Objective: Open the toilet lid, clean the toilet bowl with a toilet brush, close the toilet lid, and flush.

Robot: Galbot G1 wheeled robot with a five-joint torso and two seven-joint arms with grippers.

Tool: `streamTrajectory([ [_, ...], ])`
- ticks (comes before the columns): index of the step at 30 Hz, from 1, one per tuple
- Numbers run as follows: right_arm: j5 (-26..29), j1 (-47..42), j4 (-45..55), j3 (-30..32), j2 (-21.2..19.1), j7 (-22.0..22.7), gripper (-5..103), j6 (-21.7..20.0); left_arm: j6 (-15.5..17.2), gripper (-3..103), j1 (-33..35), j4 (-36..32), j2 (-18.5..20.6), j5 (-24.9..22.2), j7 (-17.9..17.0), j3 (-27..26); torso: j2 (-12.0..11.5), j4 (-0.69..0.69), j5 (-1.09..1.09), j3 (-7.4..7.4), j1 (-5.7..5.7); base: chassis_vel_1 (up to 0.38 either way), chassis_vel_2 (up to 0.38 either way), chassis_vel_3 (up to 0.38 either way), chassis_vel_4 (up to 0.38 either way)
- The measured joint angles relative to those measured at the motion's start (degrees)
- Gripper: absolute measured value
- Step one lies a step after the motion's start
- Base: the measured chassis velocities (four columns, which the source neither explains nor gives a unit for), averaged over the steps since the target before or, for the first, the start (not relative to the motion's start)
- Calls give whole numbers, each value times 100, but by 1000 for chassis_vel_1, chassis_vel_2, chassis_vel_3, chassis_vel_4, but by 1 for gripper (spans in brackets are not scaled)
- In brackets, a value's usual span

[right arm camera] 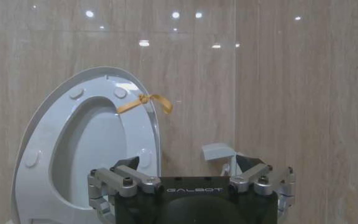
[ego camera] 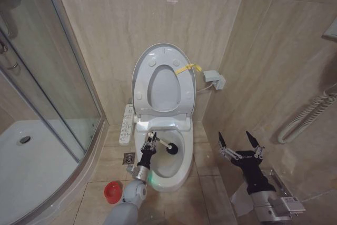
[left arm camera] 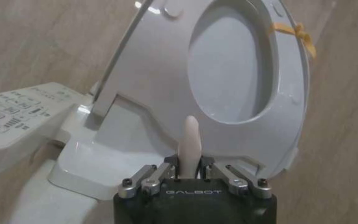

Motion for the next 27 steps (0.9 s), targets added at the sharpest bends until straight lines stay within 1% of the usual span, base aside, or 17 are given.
streamTrajectory([
  [3, 0, 0, 0, 0, 0, 0, 100, 0, 106, 22, -4, -266, -4, -696, 124, 101, 0, 1, 1, 0, 0, 0, 0, 0, 0],
  [4, 0, 0, 0, 0, 0, 0, 100, 0, 106, 22, -4, -266, -4, -696, 124, 101, 0, 1, 1, 0, 0, 0, 0, 0, 0],
  [5, 0, 0, 0, 0, 0, 0, 100, 0, 155, 22, -2, -373, -4, -931, 176, 141, 0, 2, 2, 0, 0, 0, 0, 0, 0],
  [6, 0, 0, 0, 0, 0, 0, 100, 0, 181, 22, -3, -429, -10, -1046, 208, 155, 0, 2, 2, 0, 0, 0, 0, 0, 0],
  [8, 0, 0, 0, 0, 0, 0, 100, 0, 189, 22, -5, -434, -20, -1060, 236, 157, 0, 2, 2, 0, 0, 0, 0, 0, 0],
  [12, 0, 0, 0, 0, 0, 0, 100, 0, 96, 22, 1, -206, 2, -763, 346, 85, 0, 0, 1, 0, 0, 0, 0, 0, 0],
  [13, 0, 0, 0, 0, 0, 0, 100, 0, 96, 22, 1, -206, 2, -763, 346, 85, 0, 0, 1, 0, 0, 0, 0, 0, 0],
  [14, 0, 0, 0, 0, 0, 0, 100, 0, 28, 22, 15, -119, 13, -598, 352, 33, 0, 0, 1, 0, 0, 0, 0, 0, 0],
  [16, 0, 0, 0, 0, 0, 0, 100, 0, -182, 22, -6, 137, 6, -40, 349, -89, 0, -1, 0, 0, 0, 0, 0, 0, 0],
  [17, 0, 0, 0, 0, 0, 0, 100, 0, -182, 22, -6, 137, 6, -40, 349, -89, 0, -1, 0, 0, 0, 0, 0, 0, 0],
  [18, 0, 0, 0, 0, 0, 0, 100, 0, -279, 22, -33, 245, -13, 212, 330, -163, 0, 0, 0, 0, 0, 0, 0, 0, 0],
  [19, 0, 0, 0, 0, 0, 0, 100, 0, -331, 22, -57, 289, -30, 383, 219, -210, 0, 0, 0, 0, 0, 0, 0, 0, 0],
  [20, 0, 0, 0, 0, 0, 0, 100, 0, -343, 22, -72, 289, -41, 469, 158, -219, 0, 1, 0, 0, 0, 0, 0, 0, 0],
  [23, 0, 0, 0, 0, 0, 0, 100, 0, -363, 22, -121, 277, -61, 584, 129, -190, 0, 0, 0, 0, 0, 0, 0, 0, 0],
  [25, 0, 0, 0, 0, 0, 0, 100, 0, -335, 22, -146, 196, -82, 382, 163, -111, 0, 0, 1, 0, 0, 0, 0, 0, 0],
  [26, 0, 0, 0, 0, 0, 0, 100, 0, -335, 22, -146, 196, -82, 382, 163, -111, 0, 0, 1, 0, 0, 0, 0, 0, 0],
  [27, 0, 0, 0, 0, 0, 0, 100, 0, -303, 22, -148, 140, -105, 190, 253, -76, 0, 0, 0, 0, 0, 0, 0, 0, 0],
])
